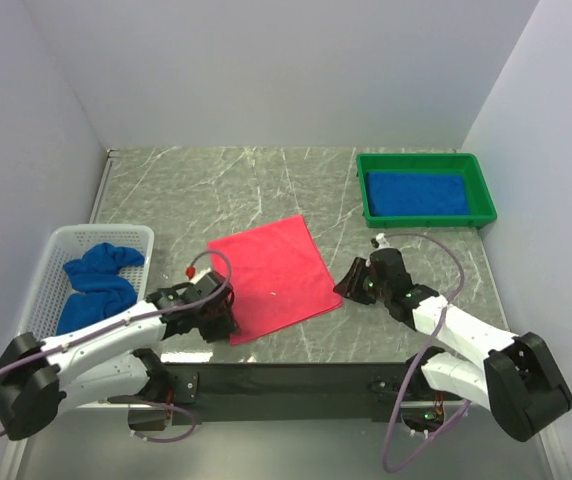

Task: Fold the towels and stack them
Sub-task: Fold the towel

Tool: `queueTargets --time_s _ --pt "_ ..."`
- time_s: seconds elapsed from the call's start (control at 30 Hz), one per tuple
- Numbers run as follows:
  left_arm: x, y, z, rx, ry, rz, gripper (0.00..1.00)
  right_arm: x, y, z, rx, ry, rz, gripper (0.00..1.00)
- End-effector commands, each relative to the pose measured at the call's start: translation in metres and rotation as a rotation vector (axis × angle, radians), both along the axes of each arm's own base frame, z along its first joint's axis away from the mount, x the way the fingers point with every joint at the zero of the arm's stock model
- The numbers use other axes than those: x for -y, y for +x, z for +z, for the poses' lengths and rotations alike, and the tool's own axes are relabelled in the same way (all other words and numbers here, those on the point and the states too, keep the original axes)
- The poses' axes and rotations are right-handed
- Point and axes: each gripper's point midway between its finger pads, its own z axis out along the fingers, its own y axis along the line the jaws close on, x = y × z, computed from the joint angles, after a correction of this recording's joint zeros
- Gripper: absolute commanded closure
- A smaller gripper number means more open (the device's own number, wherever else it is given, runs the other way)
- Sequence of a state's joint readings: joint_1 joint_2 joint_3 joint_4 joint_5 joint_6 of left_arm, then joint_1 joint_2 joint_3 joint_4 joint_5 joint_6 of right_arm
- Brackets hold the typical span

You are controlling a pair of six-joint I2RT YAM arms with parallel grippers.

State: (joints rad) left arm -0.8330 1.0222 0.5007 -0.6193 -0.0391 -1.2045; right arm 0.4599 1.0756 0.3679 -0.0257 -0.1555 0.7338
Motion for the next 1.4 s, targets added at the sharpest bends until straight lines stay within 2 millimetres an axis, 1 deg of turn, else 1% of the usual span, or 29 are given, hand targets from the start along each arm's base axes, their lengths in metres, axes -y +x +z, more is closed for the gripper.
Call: queueTargets --time_s 0.0,0.03,0.07,0.1,0.13,0.2,0.23,0.27,0.3,0.33,0.37,0.4,0.43,0.47,0.5,0.53,0.57,0.6,0.63,0.67,0.7,0.77,0.8,0.97,1.13,1.17,1.27,1.3,1.37 --pt "0.011 0.05 0.059 0.205 -0.068 0.08 0.57 -0.011 0.028 0.043 0.173 -0.015 0.091 0.6" --pt "0.009 0.06 0.067 0.234 -0.066 0.094 0.57 -0.019 0.043 0.064 0.245 -0.003 0.116 0.6" --pt "0.002 0.081 0.078 0.27 -0.05 0.119 0.56 -0.022 0.051 0.072 0.272 -0.003 0.125 0.6" --pt "-0.001 0.091 0.082 0.284 -0.043 0.127 0.56 -0.028 0.061 0.072 0.281 -0.008 0.137 0.59" --pt "-0.002 0.107 0.083 0.304 -0.036 0.138 0.56 -0.037 0.076 0.093 0.329 0.016 0.149 0.59" --pt "-0.017 0.14 0.092 0.357 -0.018 0.188 0.57 -0.049 0.1 0.094 0.346 0.024 0.148 0.59" --pt "-0.017 0.155 0.086 0.363 -0.015 0.196 0.57 -0.057 0.115 0.112 0.385 0.05 0.143 0.59" --pt "-0.027 0.173 0.09 0.383 -0.005 0.227 0.57 -0.064 0.124 0.116 0.395 0.066 0.151 0.59" --pt "-0.029 0.184 0.088 0.384 -0.004 0.238 0.59 -0.071 0.137 0.105 0.382 0.067 0.151 0.59" --pt "-0.027 0.192 0.076 0.348 0.003 0.232 0.59 -0.079 0.153 0.117 0.403 0.094 0.141 0.59" --pt "-0.029 0.211 0.083 0.381 0.0 0.245 0.6 -0.085 0.161 0.116 0.403 0.103 0.143 0.59" --pt "-0.031 0.219 0.08 0.38 0.013 0.255 0.62 -0.092 0.171 0.097 0.369 0.1 0.15 0.59" --pt "-0.033 0.227 0.062 0.343 0.043 0.259 0.63 -0.1 0.185 0.108 0.385 0.126 0.144 0.59" --pt "-0.033 0.239 0.063 0.348 0.042 0.265 0.65 -0.104 0.192 0.104 0.378 0.128 0.14 0.59" --pt "-0.034 0.244 0.058 0.334 0.047 0.268 0.69 -0.107 0.201 0.086 0.34 0.127 0.129 0.59" --pt "-0.035 0.248 0.04 0.291 0.072 0.267 0.71 -0.112 0.212 0.09 0.353 0.135 0.123 0.59" --pt "-0.036 0.255 0.039 0.291 0.078 0.271 0.72 -0.115 0.218 0.085 0.343 0.135 0.117 0.59" --pt "-0.038 0.26 0.035 0.286 0.084 0.28 0.74 -0.118 0.223 0.066 0.305 0.13 0.113 0.59" --pt "-0.04 0.262 0.023 0.263 0.101 0.284 0.75 -0.123 0.232 0.069 0.311 0.138 0.111 0.59" --pt "-0.042 0.265 0.022 0.263 0.105 0.289 0.75 -0.125 0.236 0.063 0.295 0.141 0.109 0.59" --pt "-0.043 0.266 0.018 0.254 0.109 0.29 0.76 -0.128 0.238 0.043 0.247 0.141 0.099 0.59" --pt "-0.044 0.264 0.005 0.22 0.116 0.296 0.77 -0.129 0.248 0.034 0.23 0.141 0.07 0.59" --pt "-0.045 0.262 0.001 0.21 0.118 0.296 0.78 -0.124 0.25 0.017 0.182 0.135 0.035 0.6" --pt "-0.058 0.246 -0.021 0.154 0.15 0.314 0.78 -0.099 0.259 -0.02 0.055 0.136 -0.099 0.6" --pt "-0.072 0.242 -0.02 0.15 0.162 0.34 0.73 -0.068 0.262 -0.022 0.017 0.057 -0.198 0.6" --pt "-0.073 0.244 -0.017 0.157 0.168 0.339 0.73 -0.068 0.263 -0.021 0.021 0.062 -0.196 0.6" --pt "-0.07 0.254 0.0 0.192 0.155 0.324 0.64 -0.072 0.264 -0.006 0.06 0.082 -0.145 0.6" --pt "-0.068 0.255 0.004 0.198 0.152 0.314 0.59 -0.072 0.266 0.01 0.1 0.076 -0.125 0.6" --pt "-0.063 0.263 0.026 0.243 0.128 0.299 0.54 -0.072 0.261 0.026 0.14 0.071 -0.1 0.6"
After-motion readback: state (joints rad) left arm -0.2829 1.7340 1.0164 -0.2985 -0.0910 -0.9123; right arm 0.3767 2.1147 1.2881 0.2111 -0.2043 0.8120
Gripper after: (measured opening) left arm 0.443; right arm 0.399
